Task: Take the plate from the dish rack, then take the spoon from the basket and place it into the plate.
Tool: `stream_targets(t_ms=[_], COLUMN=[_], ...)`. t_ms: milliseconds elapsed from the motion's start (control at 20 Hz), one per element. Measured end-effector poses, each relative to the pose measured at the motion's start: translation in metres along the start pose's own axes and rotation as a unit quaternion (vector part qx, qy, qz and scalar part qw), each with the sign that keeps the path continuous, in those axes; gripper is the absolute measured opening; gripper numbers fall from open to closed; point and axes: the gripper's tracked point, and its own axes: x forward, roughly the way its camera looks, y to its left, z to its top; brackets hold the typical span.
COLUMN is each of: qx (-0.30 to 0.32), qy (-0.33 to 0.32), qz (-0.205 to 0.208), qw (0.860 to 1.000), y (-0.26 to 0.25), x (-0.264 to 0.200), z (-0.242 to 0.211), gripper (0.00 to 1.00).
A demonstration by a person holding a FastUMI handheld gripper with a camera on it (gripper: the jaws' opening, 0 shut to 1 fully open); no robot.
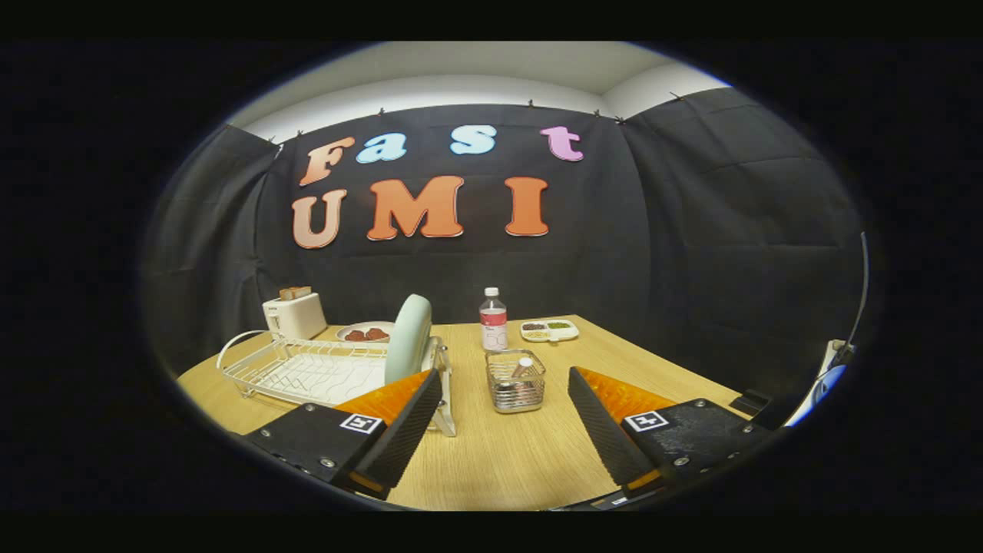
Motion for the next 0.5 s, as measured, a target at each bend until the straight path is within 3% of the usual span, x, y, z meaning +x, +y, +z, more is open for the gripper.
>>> stream_targets(t_ms=[300, 500], qx=[0.015, 0.016], qy=[0.023, 0.051], qz=[0.051, 0.057], qw=[0.998, 0.997], y=[0.049, 0.074], x=[0.042, 0.087], z=[0.028, 0.038], gripper=[0.99, 0.98])
